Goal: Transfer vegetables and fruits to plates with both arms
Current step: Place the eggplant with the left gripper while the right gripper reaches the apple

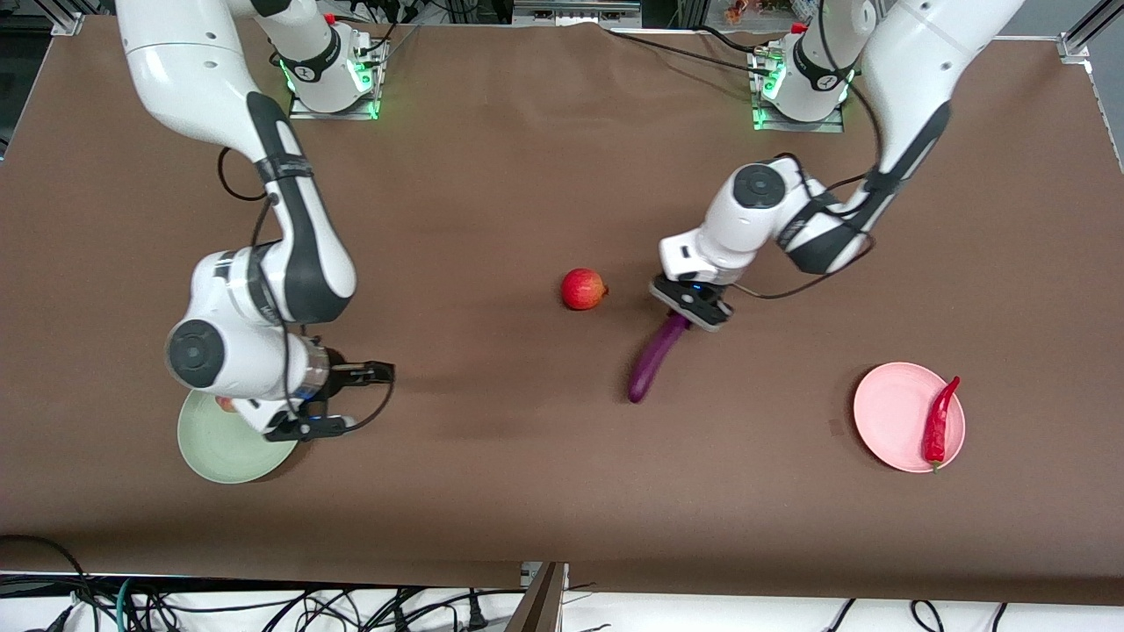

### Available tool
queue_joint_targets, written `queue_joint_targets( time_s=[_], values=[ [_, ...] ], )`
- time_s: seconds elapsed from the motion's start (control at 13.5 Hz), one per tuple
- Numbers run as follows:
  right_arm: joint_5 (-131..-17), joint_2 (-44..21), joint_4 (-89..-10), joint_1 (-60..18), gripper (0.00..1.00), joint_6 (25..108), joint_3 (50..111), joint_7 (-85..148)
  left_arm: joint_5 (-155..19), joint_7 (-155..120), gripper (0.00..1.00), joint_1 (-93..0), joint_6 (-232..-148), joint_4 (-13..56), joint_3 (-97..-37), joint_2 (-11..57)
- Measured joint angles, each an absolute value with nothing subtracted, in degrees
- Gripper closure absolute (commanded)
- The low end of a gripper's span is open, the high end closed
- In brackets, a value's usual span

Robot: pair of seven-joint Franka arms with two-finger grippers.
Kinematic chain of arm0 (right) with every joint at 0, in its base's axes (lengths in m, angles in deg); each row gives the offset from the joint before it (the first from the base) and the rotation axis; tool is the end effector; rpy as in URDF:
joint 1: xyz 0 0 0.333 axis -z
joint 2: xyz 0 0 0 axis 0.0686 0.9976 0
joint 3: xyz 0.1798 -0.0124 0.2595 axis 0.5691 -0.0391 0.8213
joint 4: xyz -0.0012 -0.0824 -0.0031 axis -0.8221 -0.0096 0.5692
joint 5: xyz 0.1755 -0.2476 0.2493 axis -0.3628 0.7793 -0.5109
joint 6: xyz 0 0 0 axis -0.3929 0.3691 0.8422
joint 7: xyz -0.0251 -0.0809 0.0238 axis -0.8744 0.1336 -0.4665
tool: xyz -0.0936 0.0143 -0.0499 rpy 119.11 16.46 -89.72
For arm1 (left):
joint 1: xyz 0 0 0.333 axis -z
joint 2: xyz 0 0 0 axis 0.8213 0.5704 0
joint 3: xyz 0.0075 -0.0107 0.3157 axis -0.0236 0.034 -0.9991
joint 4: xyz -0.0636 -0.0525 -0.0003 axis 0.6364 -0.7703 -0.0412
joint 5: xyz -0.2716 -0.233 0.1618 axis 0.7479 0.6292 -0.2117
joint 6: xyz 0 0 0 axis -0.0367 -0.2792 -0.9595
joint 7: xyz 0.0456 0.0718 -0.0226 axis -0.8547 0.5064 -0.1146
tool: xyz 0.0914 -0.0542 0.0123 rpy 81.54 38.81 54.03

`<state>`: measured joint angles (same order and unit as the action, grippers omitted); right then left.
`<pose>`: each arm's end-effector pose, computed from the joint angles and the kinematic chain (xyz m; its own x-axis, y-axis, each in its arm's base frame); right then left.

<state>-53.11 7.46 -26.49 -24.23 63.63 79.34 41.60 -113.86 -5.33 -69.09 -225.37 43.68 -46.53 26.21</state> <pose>0.7012 0.2061 0.2948 0.9922 0.0618 -0.1085 0.0440 -0.9862 -0.1594 0.5312 -0.2571 0.2412 0.8200 -0.5288 0.2193 -0.5361 -0.8437 -0.0299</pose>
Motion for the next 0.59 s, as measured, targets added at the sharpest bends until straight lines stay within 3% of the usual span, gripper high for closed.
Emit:
queue_joint_targets(
  time_s=[0.22,0.59],
  values=[
    [-53.1,7.5,-26.5,-29.2,0.00,64.5,80.5,50.6,-113.9,-5.2,1.00,-77.9,-223.7,43.7,-44.8,23.5],
    [-51.0,9.5,-26.9,-42.6,0.00,76.1,80.6,72.5,-113.8,-5.9,1.00,-88.7,-217.7,40.7,-44.4,23.2]
  ],
)
